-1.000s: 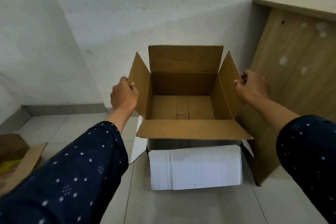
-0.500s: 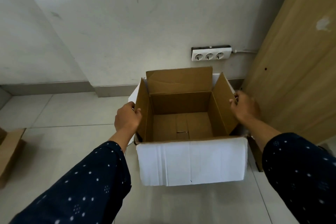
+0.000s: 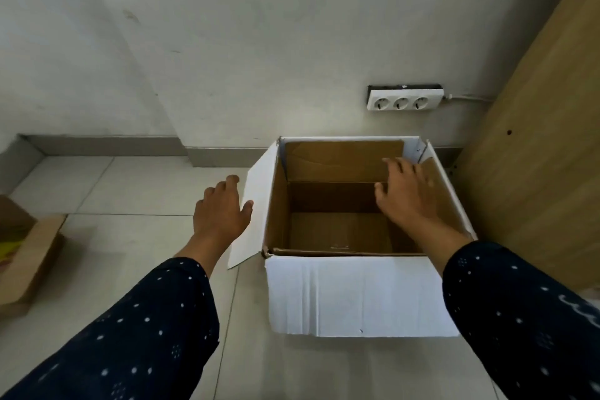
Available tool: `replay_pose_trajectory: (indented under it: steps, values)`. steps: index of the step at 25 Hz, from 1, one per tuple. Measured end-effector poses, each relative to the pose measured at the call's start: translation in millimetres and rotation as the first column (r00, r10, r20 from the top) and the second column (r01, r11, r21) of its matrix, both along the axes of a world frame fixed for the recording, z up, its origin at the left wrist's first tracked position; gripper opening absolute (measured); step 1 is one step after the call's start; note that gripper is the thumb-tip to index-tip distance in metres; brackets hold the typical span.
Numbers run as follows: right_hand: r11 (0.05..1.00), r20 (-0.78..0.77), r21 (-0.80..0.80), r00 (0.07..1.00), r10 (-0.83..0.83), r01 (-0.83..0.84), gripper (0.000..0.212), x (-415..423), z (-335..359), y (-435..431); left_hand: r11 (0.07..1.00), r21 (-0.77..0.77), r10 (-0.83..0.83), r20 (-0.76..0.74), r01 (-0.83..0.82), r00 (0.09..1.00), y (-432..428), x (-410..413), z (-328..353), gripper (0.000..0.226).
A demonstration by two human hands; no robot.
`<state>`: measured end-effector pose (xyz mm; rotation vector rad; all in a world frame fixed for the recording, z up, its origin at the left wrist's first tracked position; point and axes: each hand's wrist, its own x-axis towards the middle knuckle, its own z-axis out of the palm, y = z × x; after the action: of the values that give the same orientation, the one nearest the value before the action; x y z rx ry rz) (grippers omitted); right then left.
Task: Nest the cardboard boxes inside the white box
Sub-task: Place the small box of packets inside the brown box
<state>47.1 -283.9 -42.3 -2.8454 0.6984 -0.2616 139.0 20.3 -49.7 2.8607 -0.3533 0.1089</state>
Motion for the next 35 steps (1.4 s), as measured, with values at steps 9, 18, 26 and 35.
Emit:
replay_pose_trajectory:
  steps: [9,18,26,35]
  values:
    - [0.932,-0.066,-0.036,0.932,0.357,-0.359,0.063,75,13,238,0.955,0.273,0.097,0.075,-0.114,0.992,214,15,14,0.072]
    - [0.832,-0.094,0.082,0.826,0.555,-0.549,0.062,156,-44,539,0.889,0.321,0.330,0.048,-0.328,0.943,508,50,-38,0.073]
    - [0.817,-0.198,0.439,0.847,0.493,-0.373,0.078,209,-145,729,0.873,0.304,0.417,-0.064,-0.380,0.907,663,92,-127,0.069]
    - [0.840,-0.114,0.539,0.984,0.135,-0.053,0.088,256,-184,730,0.852,0.246,0.510,-0.184,-0.463,0.841,704,115,-186,0.072]
